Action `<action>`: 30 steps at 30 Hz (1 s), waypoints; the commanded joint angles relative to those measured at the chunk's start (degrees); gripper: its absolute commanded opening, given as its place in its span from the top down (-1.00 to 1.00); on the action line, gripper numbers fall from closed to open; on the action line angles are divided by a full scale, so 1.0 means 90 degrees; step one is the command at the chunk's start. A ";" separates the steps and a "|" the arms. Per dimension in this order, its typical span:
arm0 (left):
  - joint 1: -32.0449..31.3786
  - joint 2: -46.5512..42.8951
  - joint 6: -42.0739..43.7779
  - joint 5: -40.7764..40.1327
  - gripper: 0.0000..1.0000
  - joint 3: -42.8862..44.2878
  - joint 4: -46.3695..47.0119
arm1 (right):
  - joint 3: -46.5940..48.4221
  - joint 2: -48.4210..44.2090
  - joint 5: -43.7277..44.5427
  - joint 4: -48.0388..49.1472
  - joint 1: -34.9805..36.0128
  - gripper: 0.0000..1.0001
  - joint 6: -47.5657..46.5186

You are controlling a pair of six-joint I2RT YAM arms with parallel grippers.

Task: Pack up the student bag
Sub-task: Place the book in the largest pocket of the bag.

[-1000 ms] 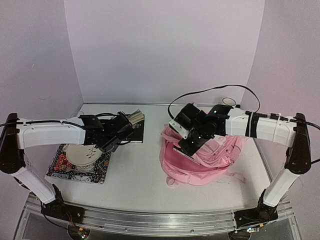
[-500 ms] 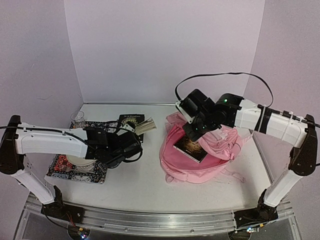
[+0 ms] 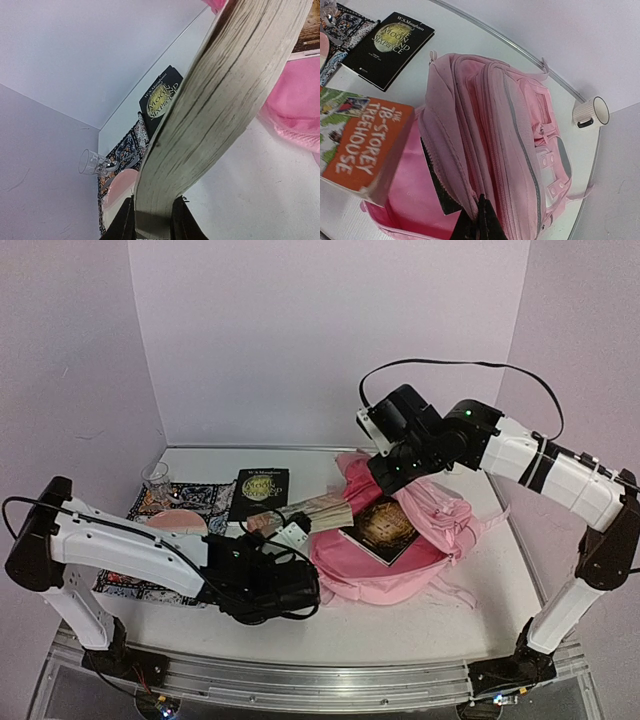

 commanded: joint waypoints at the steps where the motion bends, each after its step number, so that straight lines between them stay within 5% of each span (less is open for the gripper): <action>1: -0.0170 0.0751 -0.0190 -0.1108 1.00 0.0908 0.0306 | 0.0513 -0.0046 -0.0331 0.0569 0.0053 1.00 0.0170; 25: 0.0199 0.3939 0.0830 -0.0746 0.99 0.4234 0.0394 | 0.0242 -0.0033 -0.1576 0.1034 0.0068 1.00 0.0490; 30: 0.0199 0.4176 0.0905 -0.0476 0.61 0.4315 0.0390 | 0.0135 0.0018 -0.1532 0.1101 0.0063 1.00 0.0479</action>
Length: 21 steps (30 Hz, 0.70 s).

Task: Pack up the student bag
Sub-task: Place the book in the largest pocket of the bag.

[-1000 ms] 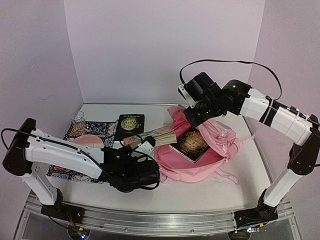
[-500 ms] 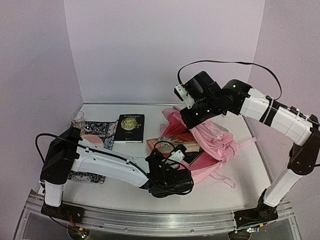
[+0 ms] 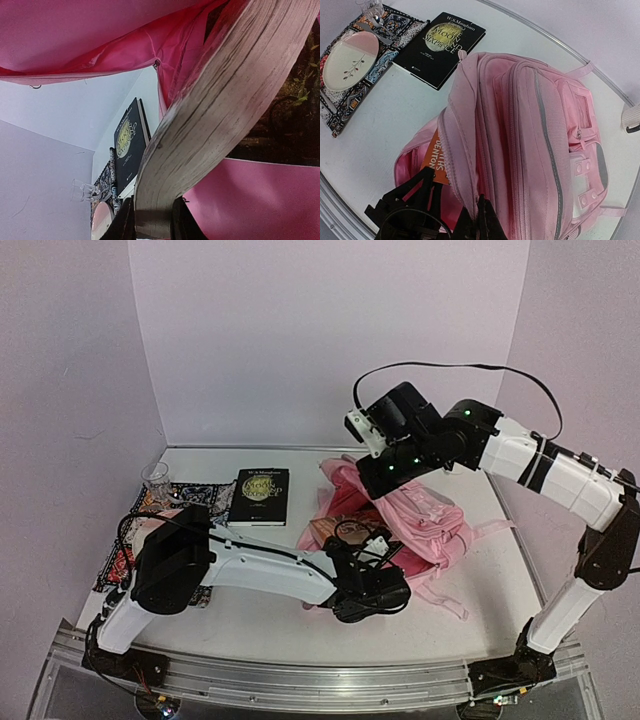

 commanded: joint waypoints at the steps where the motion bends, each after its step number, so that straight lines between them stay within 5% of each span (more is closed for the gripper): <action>1: -0.0006 -0.0046 -0.0027 -0.0097 0.52 0.0244 0.0250 | 0.0053 -0.0020 0.0039 0.0867 0.0054 1.00 0.0070; 7: -0.0039 -0.0681 -0.0375 0.0583 -0.27 -0.0198 0.0238 | -0.0119 -0.0056 0.0110 0.0993 0.0060 1.00 0.0068; 10: -0.0072 -0.1068 -0.0506 0.1119 -0.46 -0.0403 0.0236 | -0.0164 -0.0074 0.0147 0.1043 0.0058 1.00 0.0055; 21: 0.0057 -0.2642 -0.1539 0.3611 -0.65 -0.2049 0.0540 | -0.0429 -0.0222 0.0129 0.1146 0.0046 1.00 0.0147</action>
